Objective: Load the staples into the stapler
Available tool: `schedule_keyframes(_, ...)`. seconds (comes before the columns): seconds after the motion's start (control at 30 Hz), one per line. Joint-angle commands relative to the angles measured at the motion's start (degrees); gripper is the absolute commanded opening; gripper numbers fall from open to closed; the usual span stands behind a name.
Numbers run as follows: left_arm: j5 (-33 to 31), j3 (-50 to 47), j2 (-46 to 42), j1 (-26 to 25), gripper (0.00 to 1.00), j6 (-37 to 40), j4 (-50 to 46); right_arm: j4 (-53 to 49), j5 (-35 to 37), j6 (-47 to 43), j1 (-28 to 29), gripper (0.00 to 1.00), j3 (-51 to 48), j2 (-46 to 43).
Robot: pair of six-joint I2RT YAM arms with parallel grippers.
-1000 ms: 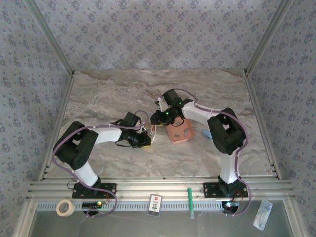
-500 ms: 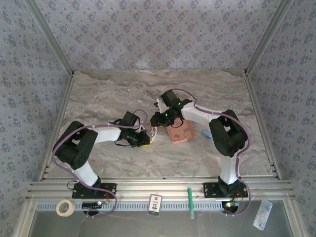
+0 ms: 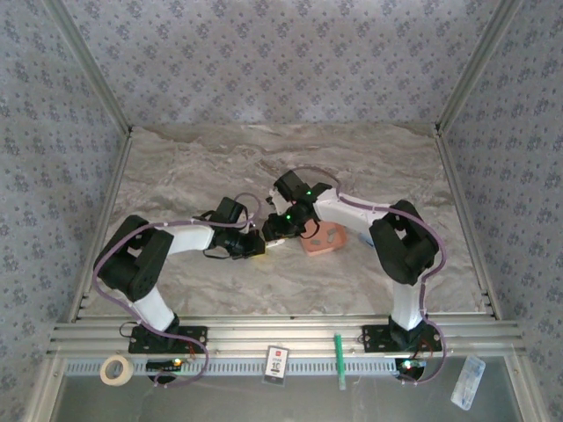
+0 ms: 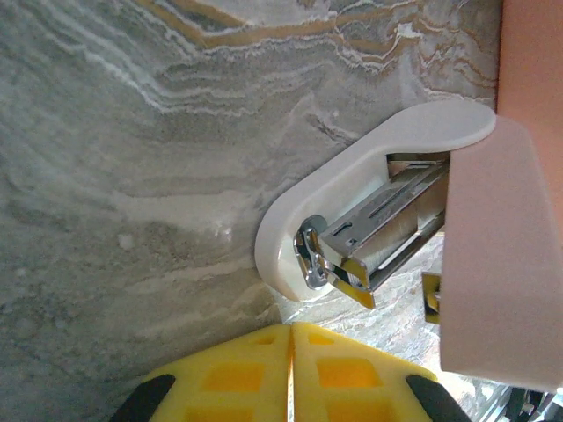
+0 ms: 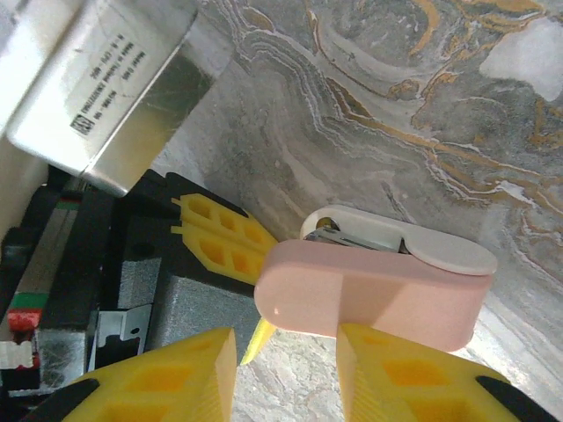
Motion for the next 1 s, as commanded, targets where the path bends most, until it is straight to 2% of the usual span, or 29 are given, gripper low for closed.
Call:
schedule_keyframes(0.0,-1.4,0.8,-0.8,0.5,0.10,1.2,0.5,-2.7,1.5,0.2,-0.1,0.37,0.5,-0.6)
schedule_keyframes(0.1,-1.5,0.7,-2.4,0.6,0.11,1.8,-1.4,-3.3,2.5,0.4,-0.1,0.37,0.9,-0.9)
schedule_keyframes(0.23,-2.5,-0.1,-6.1,0.8,0.14,2.7,-4.6,-4.8,4.5,0.4,-0.1,0.43,2.6,-2.1)
schedule_keyframes(0.43,-4.7,-1.8,-13.0,2.2,0.15,3.5,-8.1,-10.5,10.2,0.5,0.7,0.47,6.6,-2.4)
schedule_keyframes(0.57,-5.3,-2.1,-15.4,3.6,0.15,4.0,-9.2,-14.6,12.9,-0.1,1.7,0.46,10.0,0.4)
schedule_keyframes(0.97,-5.0,-2.4,-16.4,5.5,0.15,5.1,-10.1,-16.0,11.9,-0.5,3.2,0.40,12.9,5.1)
